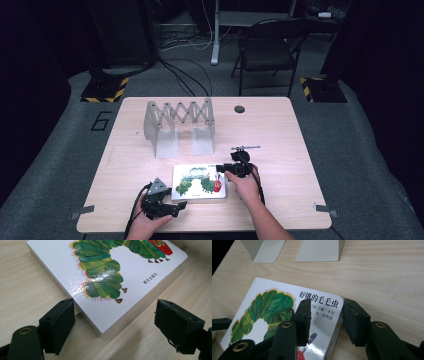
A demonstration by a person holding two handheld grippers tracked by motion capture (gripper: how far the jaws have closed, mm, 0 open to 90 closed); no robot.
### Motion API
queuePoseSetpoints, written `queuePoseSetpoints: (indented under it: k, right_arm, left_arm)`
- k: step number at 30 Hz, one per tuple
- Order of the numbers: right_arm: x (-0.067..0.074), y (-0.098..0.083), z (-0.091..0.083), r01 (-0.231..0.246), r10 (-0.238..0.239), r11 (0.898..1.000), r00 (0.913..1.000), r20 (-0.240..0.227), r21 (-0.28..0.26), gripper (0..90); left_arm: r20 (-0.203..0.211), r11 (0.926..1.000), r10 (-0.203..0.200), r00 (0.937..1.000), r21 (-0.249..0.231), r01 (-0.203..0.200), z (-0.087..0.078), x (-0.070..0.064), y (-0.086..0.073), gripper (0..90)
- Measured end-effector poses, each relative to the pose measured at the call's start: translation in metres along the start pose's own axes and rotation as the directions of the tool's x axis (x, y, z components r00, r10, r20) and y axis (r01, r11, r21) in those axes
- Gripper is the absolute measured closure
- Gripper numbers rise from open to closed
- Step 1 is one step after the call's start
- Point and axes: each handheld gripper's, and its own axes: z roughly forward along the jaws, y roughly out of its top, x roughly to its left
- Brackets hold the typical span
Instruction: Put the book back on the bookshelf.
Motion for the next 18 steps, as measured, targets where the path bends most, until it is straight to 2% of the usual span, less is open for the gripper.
queuePoseSetpoints:
  k: [1, 2, 4, 7, 9, 10, 14, 18]
  right_arm:
    - [0.000, 0.000, -0.001, 0.004, -0.004, 1.000, 1.0000, -0.002, -0.009, 58.6]
    - [0.000, 0.000, -0.002, 0.001, -0.001, 1.000, 1.0000, -0.005, -0.011, 58.6]
    - [0.001, 0.000, -0.004, 0.002, -0.003, 1.000, 0.9999, -0.011, -0.014, 58.6]
    - [0.003, 0.002, -0.007, -0.006, 0.006, 1.000, 0.9998, -0.018, -0.016, 58.6]
    - [0.003, 0.003, -0.008, 0.007, -0.007, 1.000, 0.9998, -0.021, -0.026, 58.6]
    - [0.004, 0.004, -0.008, -0.001, 0.001, 1.000, 0.9998, -0.020, -0.019, 58.6]
    - [0.002, 0.004, -0.002, 0.023, -0.023, 1.000, 0.9997, -0.006, -0.001, 57.7]
    - [0.001, 0.005, 0.006, 0.043, -0.043, 0.999, 0.9990, 0.014, 0.020, 55.7]
  left_arm:
    - [-0.003, 1.0000, 0.003, 1.0000, 0.000, -0.003, 0.000, 0.000, 0.000, 17.0]
    - [-0.014, 0.9997, 0.024, 0.9996, -0.002, -0.024, 0.000, 0.001, 0.000, 16.9]
    - [-0.019, 0.9995, 0.032, 0.9993, -0.002, -0.032, 0.001, 0.000, 0.000, 16.9]
    - [-0.027, 0.9996, 0.028, 0.9993, -0.004, -0.028, 0.001, -0.003, -0.001, 16.3]
    - [-0.032, 0.9996, 0.029, 0.9991, -0.006, -0.029, 0.002, -0.003, -0.001, 16.3]
    - [-0.037, 0.9990, 0.044, 0.9983, -0.004, -0.045, 0.002, -0.003, -0.001, 16.3]
    - [-0.050, 0.9977, 0.068, 0.9964, -0.007, -0.068, 0.002, -0.003, -0.001, 16.4]
    - [-0.052, 0.9973, 0.072, 0.9960, -0.008, -0.073, 0.002, -0.003, -0.002, 16.4]
